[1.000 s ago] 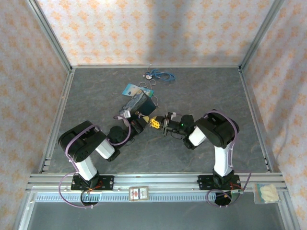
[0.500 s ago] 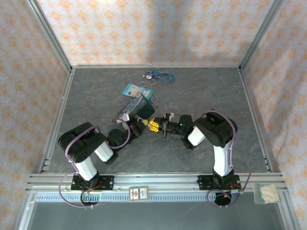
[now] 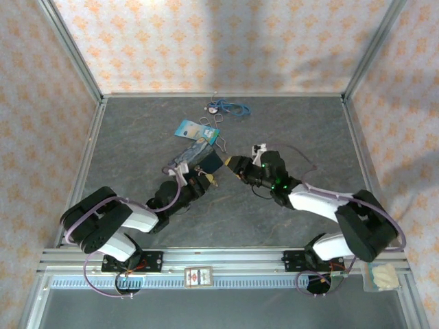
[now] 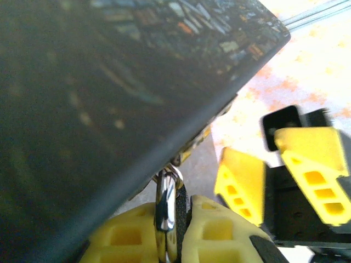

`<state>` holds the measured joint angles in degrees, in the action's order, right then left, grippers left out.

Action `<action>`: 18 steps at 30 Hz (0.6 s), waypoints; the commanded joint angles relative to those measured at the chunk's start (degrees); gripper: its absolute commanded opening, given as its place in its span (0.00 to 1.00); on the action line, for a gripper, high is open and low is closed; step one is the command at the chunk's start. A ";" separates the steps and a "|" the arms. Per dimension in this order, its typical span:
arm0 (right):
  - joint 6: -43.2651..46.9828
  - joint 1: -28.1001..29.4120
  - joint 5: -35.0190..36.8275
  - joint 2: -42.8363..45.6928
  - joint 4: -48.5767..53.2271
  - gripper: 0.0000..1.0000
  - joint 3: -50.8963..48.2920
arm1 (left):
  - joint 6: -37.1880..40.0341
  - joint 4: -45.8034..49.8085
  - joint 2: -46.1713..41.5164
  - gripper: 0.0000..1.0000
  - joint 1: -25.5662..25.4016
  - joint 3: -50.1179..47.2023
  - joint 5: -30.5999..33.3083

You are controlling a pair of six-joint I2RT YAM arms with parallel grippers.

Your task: Unlock the padlock with the key

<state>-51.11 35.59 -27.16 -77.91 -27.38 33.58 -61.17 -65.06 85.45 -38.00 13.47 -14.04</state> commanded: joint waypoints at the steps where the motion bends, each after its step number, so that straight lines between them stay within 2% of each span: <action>1: 14.33 -0.09 12.45 3.49 16.27 0.46 3.29 | 5.25 12.38 -2.51 0.00 -1.06 4.77 1.24; 4: 16.91 -0.02 14.86 3.28 18.99 0.47 4.76 | 7.04 20.89 -2.69 0.00 -1.77 7.70 1.83; 9: 18.01 -0.09 14.19 0.69 19.73 0.48 6.10 | 8.12 29.19 -1.11 0.00 -3.08 10.37 2.26; 14: 18.54 0.28 13.55 -0.69 18.27 0.49 6.26 | 8.55 33.02 -0.30 0.00 -4.10 11.71 4.37; 18: 20.79 1.09 15.67 -0.27 17.28 0.47 5.98 | 7.86 34.33 0.75 0.01 -4.36 12.00 4.83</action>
<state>-33.26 35.92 -14.46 -78.70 -9.72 38.28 -53.43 -33.89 85.12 -42.02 24.08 -11.00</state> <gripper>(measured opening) 0.476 0.101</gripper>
